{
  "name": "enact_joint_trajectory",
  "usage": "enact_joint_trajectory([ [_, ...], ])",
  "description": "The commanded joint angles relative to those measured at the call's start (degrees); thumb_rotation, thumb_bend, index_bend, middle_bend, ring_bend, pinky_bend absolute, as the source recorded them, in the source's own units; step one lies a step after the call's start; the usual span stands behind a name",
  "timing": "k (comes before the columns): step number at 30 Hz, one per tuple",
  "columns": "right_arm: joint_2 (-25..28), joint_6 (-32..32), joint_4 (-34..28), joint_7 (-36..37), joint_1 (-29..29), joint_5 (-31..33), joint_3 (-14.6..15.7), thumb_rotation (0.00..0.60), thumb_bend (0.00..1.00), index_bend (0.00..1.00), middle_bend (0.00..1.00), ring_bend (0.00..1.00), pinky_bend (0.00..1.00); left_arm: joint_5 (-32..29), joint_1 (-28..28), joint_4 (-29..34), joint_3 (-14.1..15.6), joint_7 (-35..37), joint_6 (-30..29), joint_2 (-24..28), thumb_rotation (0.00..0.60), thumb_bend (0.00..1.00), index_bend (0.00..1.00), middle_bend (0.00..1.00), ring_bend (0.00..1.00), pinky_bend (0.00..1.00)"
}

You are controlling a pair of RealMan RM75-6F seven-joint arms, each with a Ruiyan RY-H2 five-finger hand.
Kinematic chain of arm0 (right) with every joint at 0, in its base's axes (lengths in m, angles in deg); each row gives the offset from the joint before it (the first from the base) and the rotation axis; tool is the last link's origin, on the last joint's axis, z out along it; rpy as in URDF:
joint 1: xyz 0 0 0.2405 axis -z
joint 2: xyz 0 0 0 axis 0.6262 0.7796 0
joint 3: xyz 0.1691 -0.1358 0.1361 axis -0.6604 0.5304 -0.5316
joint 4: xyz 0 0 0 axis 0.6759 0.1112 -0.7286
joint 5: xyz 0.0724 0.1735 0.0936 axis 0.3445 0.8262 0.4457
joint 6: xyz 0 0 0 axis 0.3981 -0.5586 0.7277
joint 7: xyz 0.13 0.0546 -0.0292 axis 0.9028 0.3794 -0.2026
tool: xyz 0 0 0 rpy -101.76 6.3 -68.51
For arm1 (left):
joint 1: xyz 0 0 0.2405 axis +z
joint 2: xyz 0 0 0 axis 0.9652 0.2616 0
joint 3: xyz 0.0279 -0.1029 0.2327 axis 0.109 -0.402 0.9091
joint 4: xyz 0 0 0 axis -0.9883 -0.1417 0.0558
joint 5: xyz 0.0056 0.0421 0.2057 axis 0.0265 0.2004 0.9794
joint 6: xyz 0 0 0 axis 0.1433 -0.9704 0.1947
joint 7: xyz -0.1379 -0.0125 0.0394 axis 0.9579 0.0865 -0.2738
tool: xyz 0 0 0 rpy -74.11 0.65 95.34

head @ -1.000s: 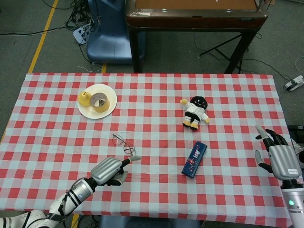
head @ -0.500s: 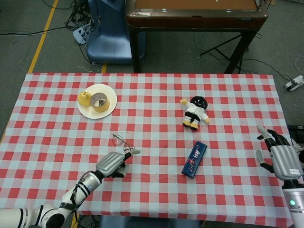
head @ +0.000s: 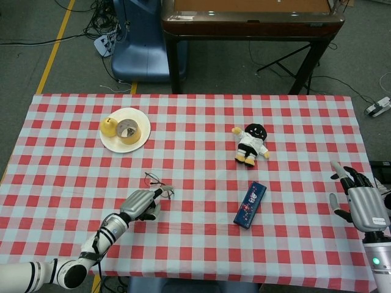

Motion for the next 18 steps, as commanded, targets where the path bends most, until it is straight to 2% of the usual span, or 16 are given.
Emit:
enact_joint_trajectory([
  [1, 0.05, 0.0, -0.1, -0.1, 0.01, -0.01, 0.0, 0.6, 0.45, 0.0, 0.33, 0.13, 0.19, -1.31, -0.4, -1.24, -0.3, 0.54, 0.67, -0.56, 0.6, 0.71, 0.14, 1.0, 0.99, 1.0],
  [18, 0.06, -0.01, -0.24, -0.23, 0.01, 0.0, -0.08, 0.6, 0.45, 0.0, 0.33, 0.13, 0.19, -8.27, -1.98, -9.83, -1.41, 3.25, 4.11, -4.62, 0.6, 0.71, 0.14, 1.0, 0.99, 1.0],
])
